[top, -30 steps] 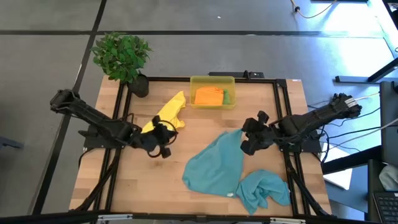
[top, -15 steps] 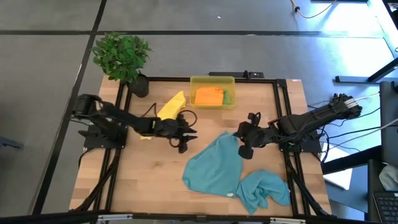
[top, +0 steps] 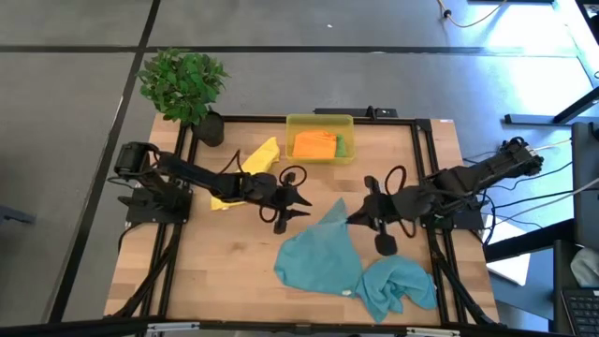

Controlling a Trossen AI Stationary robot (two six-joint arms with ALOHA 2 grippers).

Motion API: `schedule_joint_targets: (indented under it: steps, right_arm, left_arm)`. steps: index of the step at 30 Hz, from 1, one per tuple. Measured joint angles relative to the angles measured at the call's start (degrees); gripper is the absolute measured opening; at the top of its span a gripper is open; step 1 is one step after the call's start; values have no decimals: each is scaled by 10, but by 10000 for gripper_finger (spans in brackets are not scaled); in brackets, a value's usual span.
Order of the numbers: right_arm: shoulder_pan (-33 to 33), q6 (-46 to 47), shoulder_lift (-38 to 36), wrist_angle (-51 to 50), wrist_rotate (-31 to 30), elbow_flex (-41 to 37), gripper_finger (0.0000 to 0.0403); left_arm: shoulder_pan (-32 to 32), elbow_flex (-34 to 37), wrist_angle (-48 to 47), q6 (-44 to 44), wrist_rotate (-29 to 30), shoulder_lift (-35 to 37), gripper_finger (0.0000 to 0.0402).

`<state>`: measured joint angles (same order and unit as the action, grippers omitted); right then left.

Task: Fold microfiber towels
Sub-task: Fold the top blue microfiber cloth

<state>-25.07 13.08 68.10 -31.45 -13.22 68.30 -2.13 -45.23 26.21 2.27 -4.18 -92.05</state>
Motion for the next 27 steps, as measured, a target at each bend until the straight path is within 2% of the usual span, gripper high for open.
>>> schedule_joint_targets:
  steps: [6, 11, 14, 19, 27]
  right_arm:
    - [-15, -19, 0, 11, 21, 38, 4]
    - [-13, -30, 3, 19, 24, 51, 4]
    - [-7, -31, 4, 31, 34, 52, 4]
    - [8, -31, 10, 44, 39, 52, 4]
    - [45, -35, 35, 76, 49, 52, 4]
  left_arm:
    - [5, -10, 0, 46, -38, 0, 157]
    - [36, -12, 5, 63, -78, -2, 189]
    - [59, -12, 21, 59, -136, -6, 201]
    - [69, -20, 80, 29, -272, -37, 213]
    - [38, -90, 90, 32, -309, -98, 217]
